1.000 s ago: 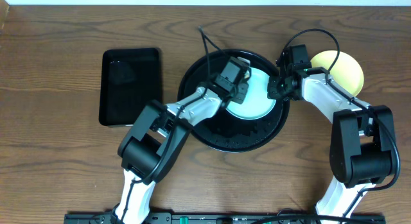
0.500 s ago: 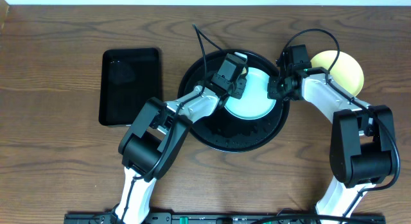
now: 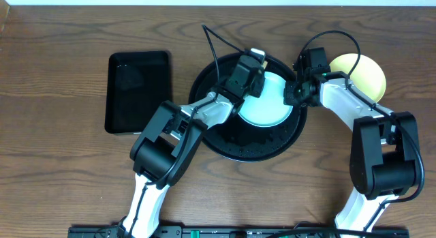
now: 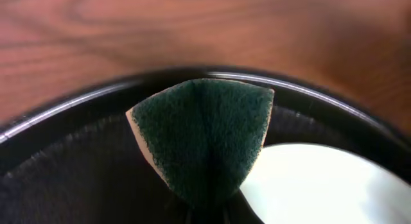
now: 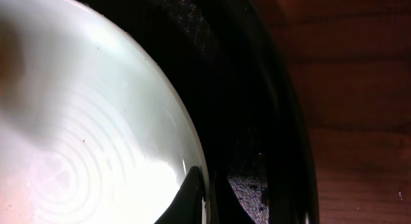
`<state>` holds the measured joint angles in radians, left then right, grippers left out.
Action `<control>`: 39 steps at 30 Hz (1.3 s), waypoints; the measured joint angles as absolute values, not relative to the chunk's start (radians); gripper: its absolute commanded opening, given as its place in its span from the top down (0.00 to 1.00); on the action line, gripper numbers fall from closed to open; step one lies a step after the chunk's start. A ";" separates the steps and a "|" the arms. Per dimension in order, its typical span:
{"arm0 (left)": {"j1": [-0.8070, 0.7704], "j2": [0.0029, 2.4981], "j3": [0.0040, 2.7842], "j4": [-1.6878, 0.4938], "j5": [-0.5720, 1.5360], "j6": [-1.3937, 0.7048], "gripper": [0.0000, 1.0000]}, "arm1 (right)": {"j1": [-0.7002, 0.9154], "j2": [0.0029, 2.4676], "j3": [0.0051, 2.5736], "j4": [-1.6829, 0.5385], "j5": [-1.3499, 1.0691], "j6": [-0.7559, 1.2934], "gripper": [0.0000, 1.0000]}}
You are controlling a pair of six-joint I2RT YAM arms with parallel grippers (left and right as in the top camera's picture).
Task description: Clean dirty plates on tray and stack at the side
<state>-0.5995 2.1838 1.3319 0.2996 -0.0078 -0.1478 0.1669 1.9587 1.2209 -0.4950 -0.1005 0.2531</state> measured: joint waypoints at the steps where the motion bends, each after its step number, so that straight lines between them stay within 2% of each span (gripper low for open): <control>1: -0.597 2.174 1.332 0.307 -0.009 -0.148 0.92 | 0.167 1.959 1.221 -0.495 -0.101 0.253 0.99; 7: -0.588 2.008 1.330 0.301 -0.015 -0.141 0.92 | 0.167 1.959 1.221 -0.494 -0.101 0.253 0.99; 10: -0.575 1.850 1.331 0.215 -0.015 -0.136 0.92 | 0.167 1.959 1.220 -0.492 -0.101 0.253 0.99; 15: -0.505 1.602 1.342 -0.122 -0.015 -0.144 0.92 | 0.167 1.959 1.225 -0.488 -0.101 0.250 0.99; 23: -0.301 1.454 1.337 -0.547 0.004 -0.185 0.92 | 0.214 1.868 1.362 -0.576 -0.031 0.193 0.99; 29: -0.073 1.399 1.335 -0.677 0.096 -0.186 0.92 | 0.334 1.640 1.440 -0.618 0.195 0.084 0.99; 31: 0.026 1.404 1.335 -0.693 0.165 -0.177 0.92 | 0.407 1.591 1.447 -0.617 0.338 0.026 0.99; 39: 0.236 1.547 1.335 -0.703 0.434 -0.126 0.92 | 0.654 1.630 1.444 -0.574 0.801 -0.098 0.99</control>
